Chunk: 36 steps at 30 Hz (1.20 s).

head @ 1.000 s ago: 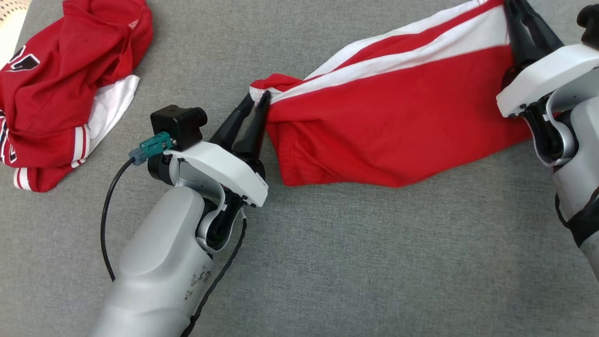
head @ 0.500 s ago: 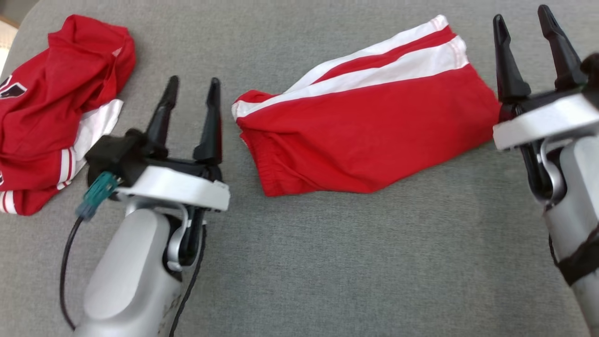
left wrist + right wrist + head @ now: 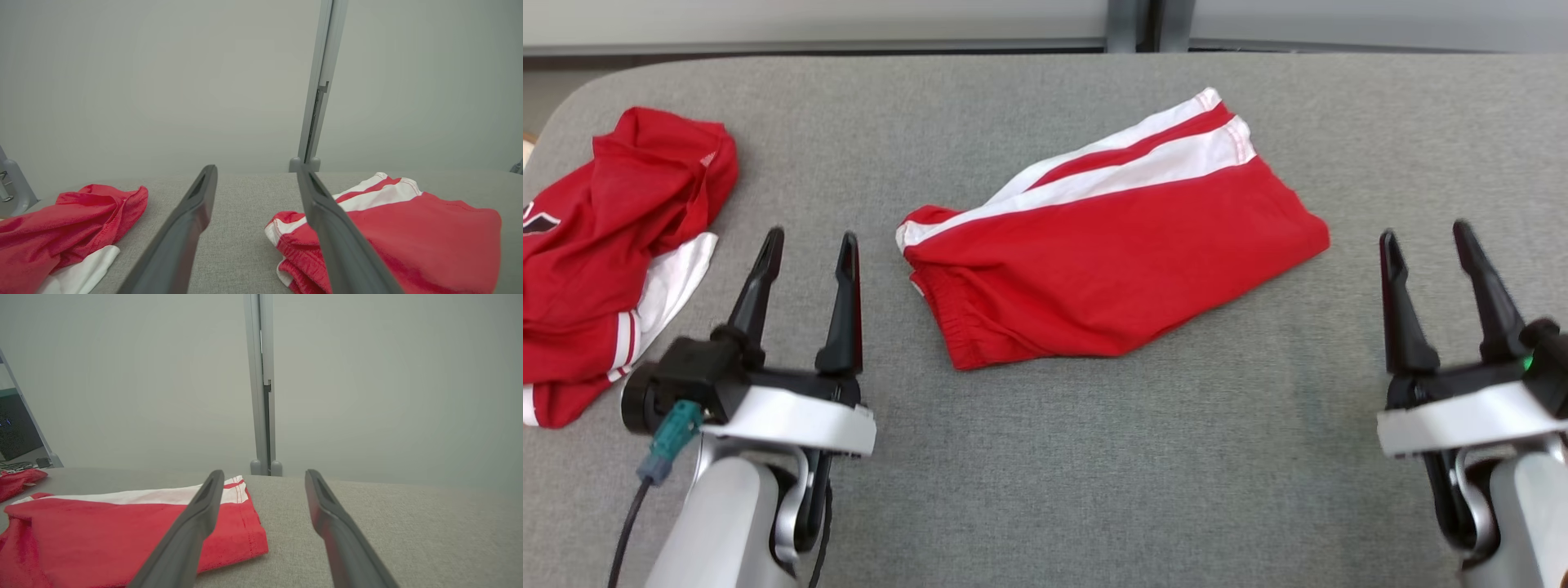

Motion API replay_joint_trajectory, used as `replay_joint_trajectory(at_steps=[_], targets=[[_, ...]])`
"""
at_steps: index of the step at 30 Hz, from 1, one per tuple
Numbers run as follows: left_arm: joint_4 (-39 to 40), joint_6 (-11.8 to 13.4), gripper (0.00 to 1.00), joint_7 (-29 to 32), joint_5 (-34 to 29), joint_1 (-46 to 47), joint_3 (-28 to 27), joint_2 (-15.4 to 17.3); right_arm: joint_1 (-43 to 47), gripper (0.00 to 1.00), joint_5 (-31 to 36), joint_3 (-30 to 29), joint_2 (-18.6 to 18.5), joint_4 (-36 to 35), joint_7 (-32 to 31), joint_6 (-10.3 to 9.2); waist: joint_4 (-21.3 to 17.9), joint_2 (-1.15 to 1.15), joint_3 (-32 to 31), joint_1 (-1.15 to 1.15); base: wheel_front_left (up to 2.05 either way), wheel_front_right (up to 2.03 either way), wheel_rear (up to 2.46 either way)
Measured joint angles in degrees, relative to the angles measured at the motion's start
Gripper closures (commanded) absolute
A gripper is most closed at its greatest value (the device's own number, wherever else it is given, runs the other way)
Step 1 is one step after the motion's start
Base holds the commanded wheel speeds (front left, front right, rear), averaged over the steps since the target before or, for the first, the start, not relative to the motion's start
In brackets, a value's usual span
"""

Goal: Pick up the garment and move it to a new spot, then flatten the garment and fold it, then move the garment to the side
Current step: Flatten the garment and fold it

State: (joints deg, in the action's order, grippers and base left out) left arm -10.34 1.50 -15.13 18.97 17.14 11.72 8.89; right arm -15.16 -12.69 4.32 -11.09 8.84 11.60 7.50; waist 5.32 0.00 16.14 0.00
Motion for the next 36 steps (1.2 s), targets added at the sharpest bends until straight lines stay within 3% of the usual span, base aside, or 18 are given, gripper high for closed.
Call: replay_joint_trajectory(at_steps=[7,14,31,36], targets=[[-0.4,0.4,0.00,0.0,-1.6,-4.5,-0.4,0.2,7.4,0.00,1.2,-2.1,1.7,-5.3,-3.4,0.00,-1.5,0.00,-2.6,0.00,0.00,0.00,0.00],[-0.3,0.6,0.00,0.0,-2.2,-5.3,-0.6,0.1,9.3,0.00,1.7,-2.7,2.3,-8.0,-5.1,0.00,-1.8,0.00,-3.2,0.00,0.00,0.00,0.00],[-1.8,0.5,0.00,0.0,-2.1,-4.7,-0.5,-0.2,9.8,0.00,1.7,-3.6,2.4,-10.1,-6.7,0.00,-1.2,0.00,-2.2,0.00,0.00,0.00,0.00],[-1.5,-0.2,0.00,0.1,-2.0,-1.6,0.8,-1.0,5.9,0.00,1.2,-4.8,0.9,-8.6,-8.6,0.00,0.3,0.00,0.2,-0.01,0.00,0.00,0.00]])
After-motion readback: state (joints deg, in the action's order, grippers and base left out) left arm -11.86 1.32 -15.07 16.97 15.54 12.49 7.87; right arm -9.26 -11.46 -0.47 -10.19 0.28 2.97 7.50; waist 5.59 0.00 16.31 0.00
